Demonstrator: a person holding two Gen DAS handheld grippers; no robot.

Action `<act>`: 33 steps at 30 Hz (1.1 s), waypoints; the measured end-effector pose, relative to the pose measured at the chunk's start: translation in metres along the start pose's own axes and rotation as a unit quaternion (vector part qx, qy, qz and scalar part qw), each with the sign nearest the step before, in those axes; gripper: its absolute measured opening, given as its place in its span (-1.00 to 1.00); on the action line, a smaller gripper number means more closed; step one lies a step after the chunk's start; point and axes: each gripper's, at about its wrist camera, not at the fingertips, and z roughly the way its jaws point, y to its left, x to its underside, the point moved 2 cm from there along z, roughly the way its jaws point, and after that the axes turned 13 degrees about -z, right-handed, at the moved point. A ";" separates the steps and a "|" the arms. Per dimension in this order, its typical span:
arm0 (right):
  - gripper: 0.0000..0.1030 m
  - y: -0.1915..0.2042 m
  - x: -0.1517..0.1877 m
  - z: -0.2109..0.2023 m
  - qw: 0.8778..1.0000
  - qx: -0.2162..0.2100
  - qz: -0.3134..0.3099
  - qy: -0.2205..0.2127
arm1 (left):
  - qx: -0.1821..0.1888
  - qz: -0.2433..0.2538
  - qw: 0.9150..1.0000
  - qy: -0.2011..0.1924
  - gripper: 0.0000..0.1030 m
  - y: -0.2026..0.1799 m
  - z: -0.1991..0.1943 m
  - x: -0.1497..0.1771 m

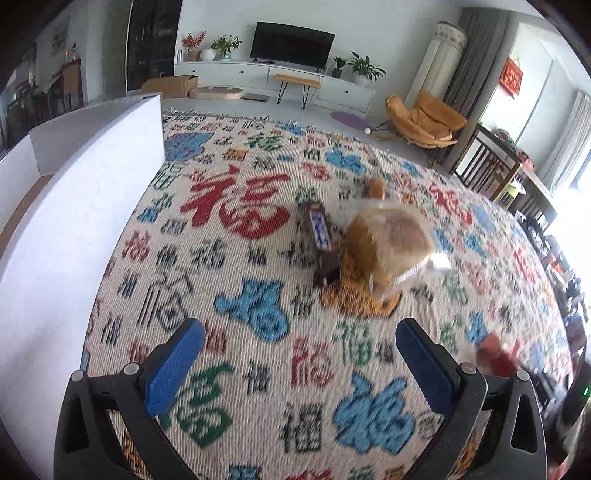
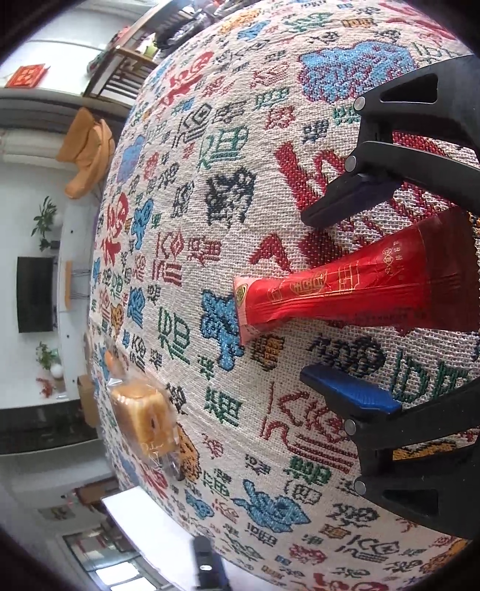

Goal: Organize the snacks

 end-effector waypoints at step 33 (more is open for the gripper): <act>0.56 0.000 -0.001 0.001 1.000 0.000 0.004 0.000 | -0.032 0.069 0.997 0.025 0.86 0.040 -0.011 0.089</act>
